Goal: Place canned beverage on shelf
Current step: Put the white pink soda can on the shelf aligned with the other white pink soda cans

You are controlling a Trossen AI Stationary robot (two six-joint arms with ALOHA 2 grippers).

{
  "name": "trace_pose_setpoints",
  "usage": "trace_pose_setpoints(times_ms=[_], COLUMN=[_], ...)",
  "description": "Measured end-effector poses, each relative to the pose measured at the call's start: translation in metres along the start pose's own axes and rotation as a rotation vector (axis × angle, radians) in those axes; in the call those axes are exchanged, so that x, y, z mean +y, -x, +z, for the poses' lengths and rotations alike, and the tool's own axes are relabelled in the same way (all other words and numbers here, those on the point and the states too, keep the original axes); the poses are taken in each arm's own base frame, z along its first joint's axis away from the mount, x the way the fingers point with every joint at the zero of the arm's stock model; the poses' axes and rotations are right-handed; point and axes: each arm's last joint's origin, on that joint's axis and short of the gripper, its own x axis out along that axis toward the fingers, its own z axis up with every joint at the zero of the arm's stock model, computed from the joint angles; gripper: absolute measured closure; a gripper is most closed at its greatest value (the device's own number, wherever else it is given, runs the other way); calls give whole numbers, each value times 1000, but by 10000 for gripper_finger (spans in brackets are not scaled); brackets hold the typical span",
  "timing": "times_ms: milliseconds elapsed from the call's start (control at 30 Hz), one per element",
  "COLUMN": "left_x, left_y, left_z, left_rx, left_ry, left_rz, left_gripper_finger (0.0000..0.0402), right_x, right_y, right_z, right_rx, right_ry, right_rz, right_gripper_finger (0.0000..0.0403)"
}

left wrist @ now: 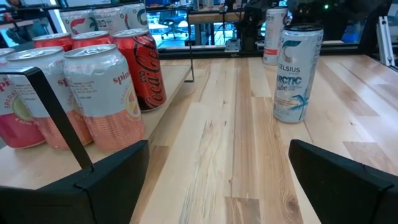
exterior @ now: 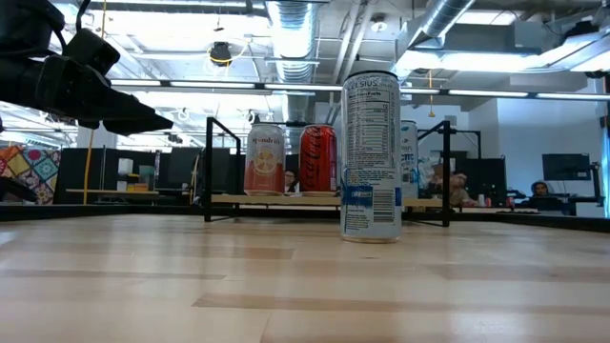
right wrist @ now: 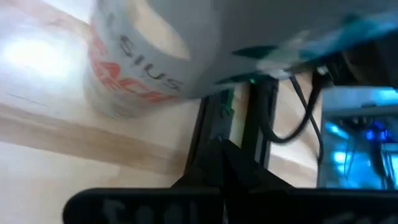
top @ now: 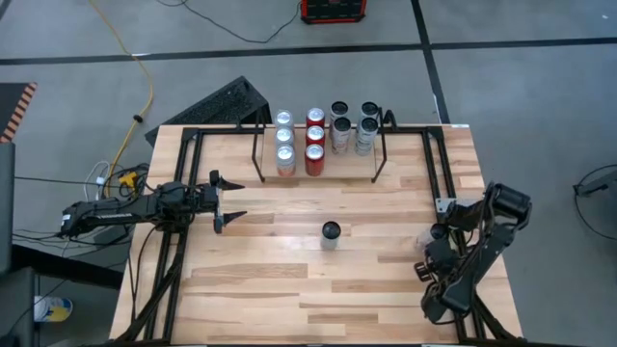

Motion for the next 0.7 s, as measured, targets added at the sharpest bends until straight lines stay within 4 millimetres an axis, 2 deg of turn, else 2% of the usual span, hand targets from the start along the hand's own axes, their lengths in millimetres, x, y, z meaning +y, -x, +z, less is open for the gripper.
trace_pose_setpoints(times_ms=[333,700], left_x=[0,0], left_y=[0,0], left_z=[0,0], left_rx=[0,-1], left_ry=[0,0], left_rz=[0,0], left_gripper_finger=[28,28], right_x=[14,25], right_y=[-9,-8], right_z=[-4,11], right_rx=[-161,-295], right_ry=[22,37], right_rz=[49,142], right_gripper_finger=[387,387])
